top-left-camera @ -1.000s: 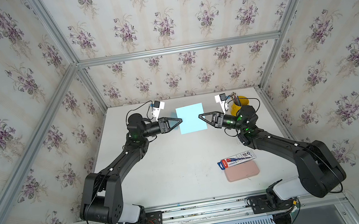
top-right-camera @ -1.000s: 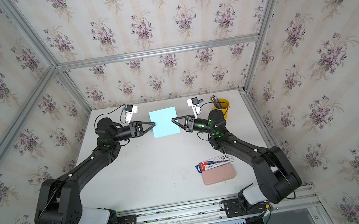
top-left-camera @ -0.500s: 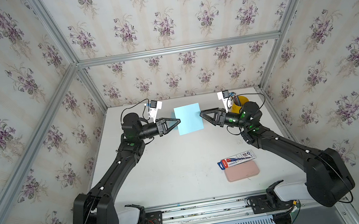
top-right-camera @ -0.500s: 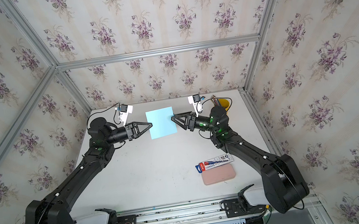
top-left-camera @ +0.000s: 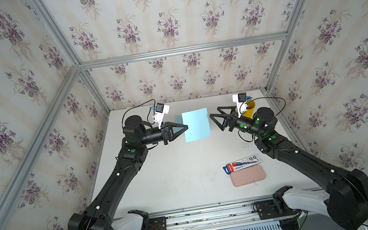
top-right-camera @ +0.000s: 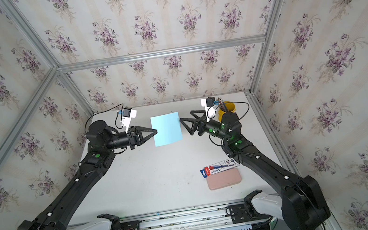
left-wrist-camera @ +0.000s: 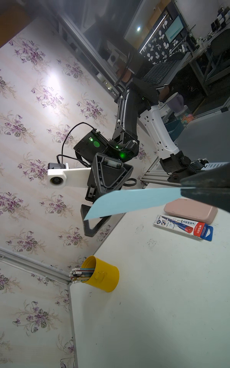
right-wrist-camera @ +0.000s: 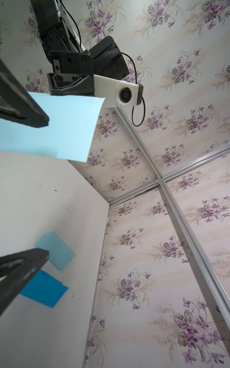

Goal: Fold the square paper along the opposite sides
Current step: Fold the paper.

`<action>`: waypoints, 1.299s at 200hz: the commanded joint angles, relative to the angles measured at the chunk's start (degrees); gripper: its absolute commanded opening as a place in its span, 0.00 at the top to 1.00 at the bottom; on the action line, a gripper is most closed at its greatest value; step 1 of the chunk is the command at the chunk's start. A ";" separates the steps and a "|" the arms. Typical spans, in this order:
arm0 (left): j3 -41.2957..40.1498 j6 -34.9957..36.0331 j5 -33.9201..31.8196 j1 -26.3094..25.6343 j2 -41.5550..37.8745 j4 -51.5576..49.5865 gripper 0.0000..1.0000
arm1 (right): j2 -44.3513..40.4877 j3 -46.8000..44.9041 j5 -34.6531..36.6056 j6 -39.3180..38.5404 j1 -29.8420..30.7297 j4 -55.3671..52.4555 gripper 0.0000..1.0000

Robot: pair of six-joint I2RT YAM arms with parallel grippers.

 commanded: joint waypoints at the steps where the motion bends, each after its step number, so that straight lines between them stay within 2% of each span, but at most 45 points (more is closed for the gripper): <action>1: 0.39 -0.51 1.56 -0.09 -0.20 3.03 1.00 | 3.05 4.12 -6.23 1.53 0.04 -2.43 0.05; 16: 0.80 -1.48 1.32 -0.08 -0.03 4.44 1.00 | 6.79 5.55 -14.51 8.14 0.00 0.84 0.12; 35: 1.63 -1.42 0.87 -0.03 0.66 4.52 1.00 | 10.52 3.09 -21.55 20.50 0.12 14.28 0.18; 50: 1.99 -1.75 0.21 -0.01 1.36 4.99 1.00 | 11.81 0.78 -22.88 27.14 0.33 22.92 0.19; 83: 2.28 -2.26 -1.12 0.07 3.44 5.63 1.00 | 13.66 -1.32 -24.39 35.76 1.02 35.45 0.20; 102: 2.78 -0.67 -3.01 0.62 4.48 2.66 1.00 | 14.75 -1.27 -25.68 40.20 1.06 40.73 0.24; 132: 3.16 1.57 -6.21 1.77 4.82 -1.48 1.00 | 12.80 -1.27 -25.59 36.74 1.02 35.43 0.30; 194: 1.90 0.92 -5.93 2.12 5.17 -0.35 1.00 | 7.05 2.12 -20.92 23.05 3.69 14.54 0.38; 235: 0.57 -2.36 -5.08 2.02 5.48 3.95 1.00 | 10.15 5.62 -21.37 22.56 6.68 15.72 0.52; 260: 0.46 -3.30 -4.04 2.04 5.83 5.74 1.00 | 11.59 7.78 -21.98 20.26 9.43 14.08 0.56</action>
